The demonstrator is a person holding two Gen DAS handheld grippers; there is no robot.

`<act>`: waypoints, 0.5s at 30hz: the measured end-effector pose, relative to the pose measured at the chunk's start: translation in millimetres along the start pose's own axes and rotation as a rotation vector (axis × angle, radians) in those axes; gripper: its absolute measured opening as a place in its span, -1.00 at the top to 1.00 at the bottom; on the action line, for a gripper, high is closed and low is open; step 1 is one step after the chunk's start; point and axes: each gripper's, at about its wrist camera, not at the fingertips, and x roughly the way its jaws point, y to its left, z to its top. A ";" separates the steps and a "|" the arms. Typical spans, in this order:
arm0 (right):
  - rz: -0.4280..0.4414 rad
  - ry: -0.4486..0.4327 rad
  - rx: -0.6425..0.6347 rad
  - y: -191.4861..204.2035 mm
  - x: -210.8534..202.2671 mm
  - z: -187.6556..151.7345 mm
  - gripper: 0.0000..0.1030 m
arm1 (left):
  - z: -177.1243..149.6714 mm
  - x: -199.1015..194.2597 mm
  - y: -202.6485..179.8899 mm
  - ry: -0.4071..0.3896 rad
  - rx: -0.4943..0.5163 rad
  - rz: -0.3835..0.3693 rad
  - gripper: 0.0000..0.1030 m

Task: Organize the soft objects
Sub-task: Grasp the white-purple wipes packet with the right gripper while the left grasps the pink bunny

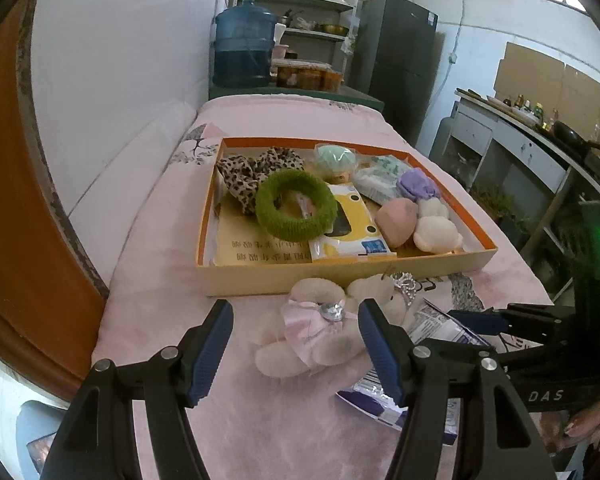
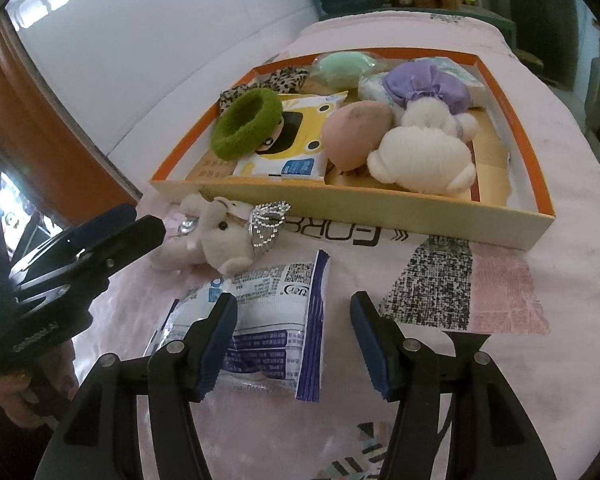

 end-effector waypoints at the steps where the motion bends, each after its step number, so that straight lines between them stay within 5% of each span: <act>1: 0.003 0.003 0.002 0.3 -1.0 -0.7 0.10 | -0.2 0.3 0.5 0.000 0.002 -0.001 -0.25; 2: 0.025 0.008 0.010 0.4 -1.8 -1.6 0.31 | -0.6 1.6 -0.1 0.003 0.006 -0.004 -0.25; 6: 0.018 -0.007 -0.002 4.2 -10.0 -5.2 0.50 | -2.4 9.2 -3.1 0.032 0.028 -0.036 -0.25; 15: 0.047 -0.026 0.012 3.5 -32.2 -15.1 0.53 | -10.6 34.8 -4.3 0.114 0.036 -0.070 -0.32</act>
